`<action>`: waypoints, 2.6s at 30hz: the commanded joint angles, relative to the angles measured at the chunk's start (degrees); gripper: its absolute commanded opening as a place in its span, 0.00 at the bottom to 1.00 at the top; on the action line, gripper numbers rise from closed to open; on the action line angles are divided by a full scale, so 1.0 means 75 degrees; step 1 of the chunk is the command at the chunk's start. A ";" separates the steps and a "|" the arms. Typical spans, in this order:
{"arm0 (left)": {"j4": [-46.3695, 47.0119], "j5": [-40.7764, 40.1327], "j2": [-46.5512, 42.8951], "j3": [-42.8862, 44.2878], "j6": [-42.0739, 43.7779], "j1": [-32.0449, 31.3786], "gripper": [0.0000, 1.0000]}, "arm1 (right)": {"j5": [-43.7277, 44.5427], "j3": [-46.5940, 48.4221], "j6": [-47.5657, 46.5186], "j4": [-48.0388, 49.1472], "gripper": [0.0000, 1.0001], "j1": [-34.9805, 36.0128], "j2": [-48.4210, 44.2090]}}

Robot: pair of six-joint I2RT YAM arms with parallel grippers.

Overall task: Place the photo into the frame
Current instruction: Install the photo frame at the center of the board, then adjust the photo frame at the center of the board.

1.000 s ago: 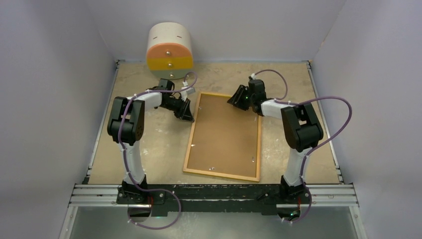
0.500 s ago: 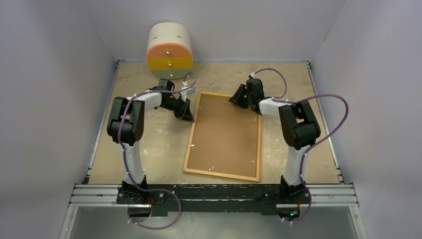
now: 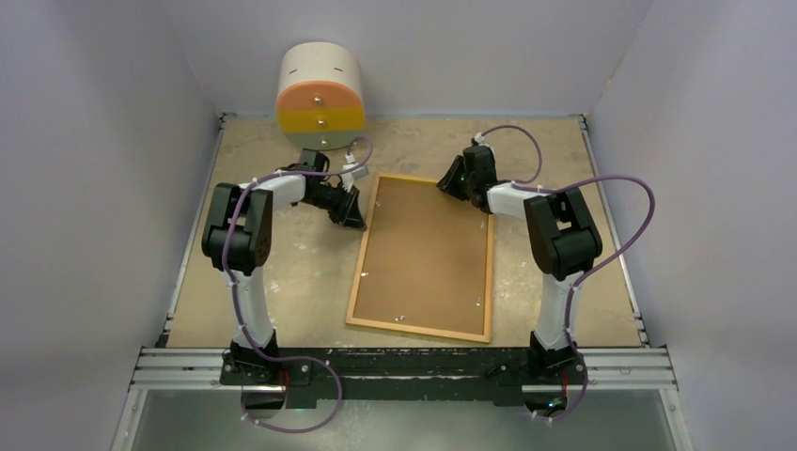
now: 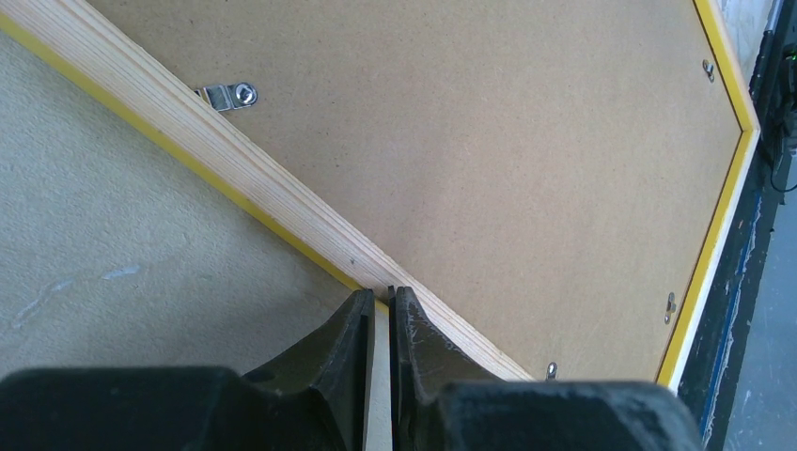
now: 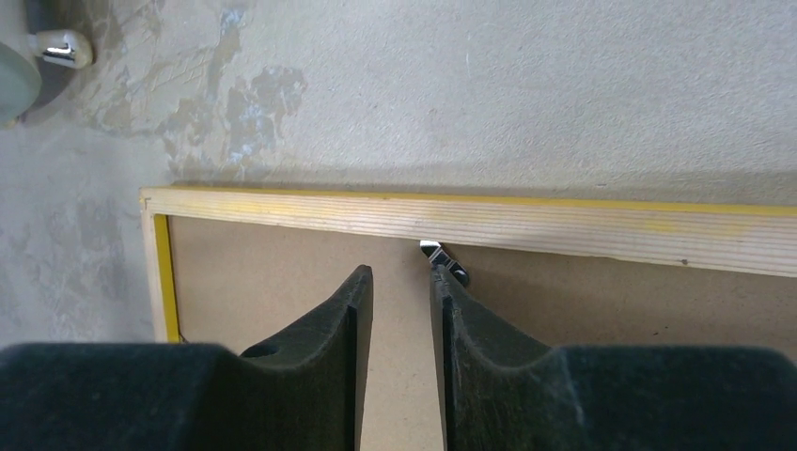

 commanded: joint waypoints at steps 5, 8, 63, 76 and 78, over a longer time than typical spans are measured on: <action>-0.0296 -0.0641 0.0002 -0.0310 0.0423 -0.0030 0.12 | 0.0675 0.0196 -0.0300 -0.0244 0.30 -0.0009 0.0123; -0.0294 -0.0642 0.0002 -0.0324 0.0438 -0.0036 0.12 | 0.0673 0.0246 -0.0306 -0.0235 0.30 -0.0009 0.0146; -0.1855 -0.2017 -0.1423 -0.2210 0.3417 -0.0771 0.44 | 0.0084 -0.1061 0.0093 -0.0854 0.98 -0.0897 -0.1287; -0.2677 -0.1613 -0.1198 -0.0706 0.3027 -0.2453 0.76 | -0.0898 0.2979 0.0079 -0.1958 0.99 0.0477 0.0789; -0.4081 -0.1375 -0.1221 -0.0045 0.3643 -0.2450 0.84 | -0.0633 0.3264 -0.0200 -0.2376 0.99 0.0268 0.0605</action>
